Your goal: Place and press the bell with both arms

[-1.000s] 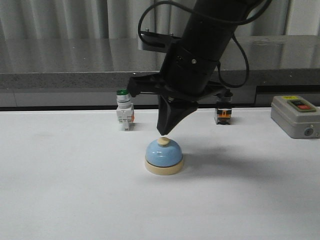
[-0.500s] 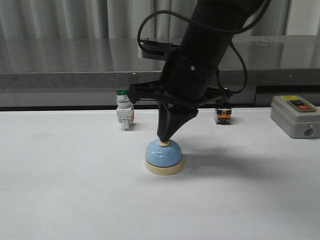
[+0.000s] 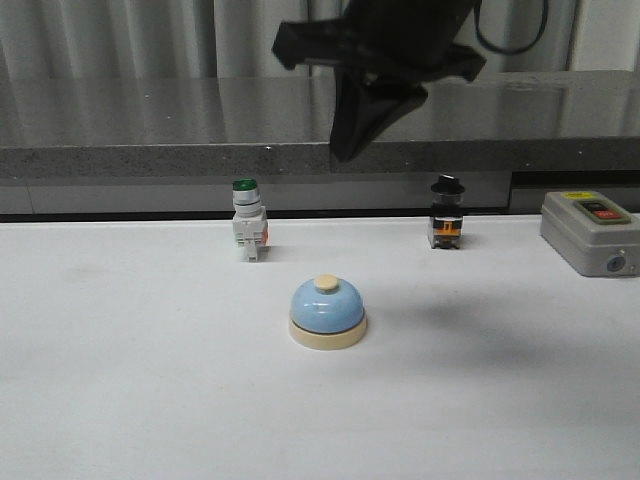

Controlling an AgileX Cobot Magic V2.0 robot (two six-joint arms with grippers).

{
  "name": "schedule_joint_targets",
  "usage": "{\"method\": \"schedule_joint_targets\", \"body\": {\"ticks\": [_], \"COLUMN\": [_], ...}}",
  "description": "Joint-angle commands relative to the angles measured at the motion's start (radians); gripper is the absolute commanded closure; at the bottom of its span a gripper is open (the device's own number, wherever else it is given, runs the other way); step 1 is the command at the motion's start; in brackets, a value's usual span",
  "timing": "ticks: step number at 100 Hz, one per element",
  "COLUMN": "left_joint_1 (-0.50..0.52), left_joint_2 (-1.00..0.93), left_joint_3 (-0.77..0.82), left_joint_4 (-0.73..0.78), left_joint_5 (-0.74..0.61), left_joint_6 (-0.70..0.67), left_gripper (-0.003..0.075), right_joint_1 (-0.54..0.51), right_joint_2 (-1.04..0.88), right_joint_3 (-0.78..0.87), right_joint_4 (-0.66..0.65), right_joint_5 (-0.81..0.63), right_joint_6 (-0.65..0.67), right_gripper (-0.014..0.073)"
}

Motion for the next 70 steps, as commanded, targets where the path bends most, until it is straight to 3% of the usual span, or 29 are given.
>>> {"method": "schedule_joint_targets", "body": {"ticks": [1, 30, 70], "left_joint_1": [-0.001, -0.001, -0.001], "left_joint_2": [-0.029, -0.029, -0.029], "left_joint_3": [0.044, 0.044, 0.044], "left_joint_4": [-0.002, -0.002, -0.002], "left_joint_5": [-0.081, -0.081, -0.081], "left_joint_6": [-0.008, -0.008, -0.008], "left_gripper": [0.0741, 0.0741, 0.0741], "right_joint_1": [-0.022, -0.166, -0.391], "right_joint_2": [-0.104, -0.3, -0.66], "right_joint_3": [-0.02, 0.13, 0.457], "right_joint_4": [-0.025, -0.033, -0.033], "right_joint_5": [-0.012, -0.027, -0.207], "right_joint_6": [-0.005, 0.002, 0.002], "right_gripper": [0.0654, 0.0654, 0.0654]}}
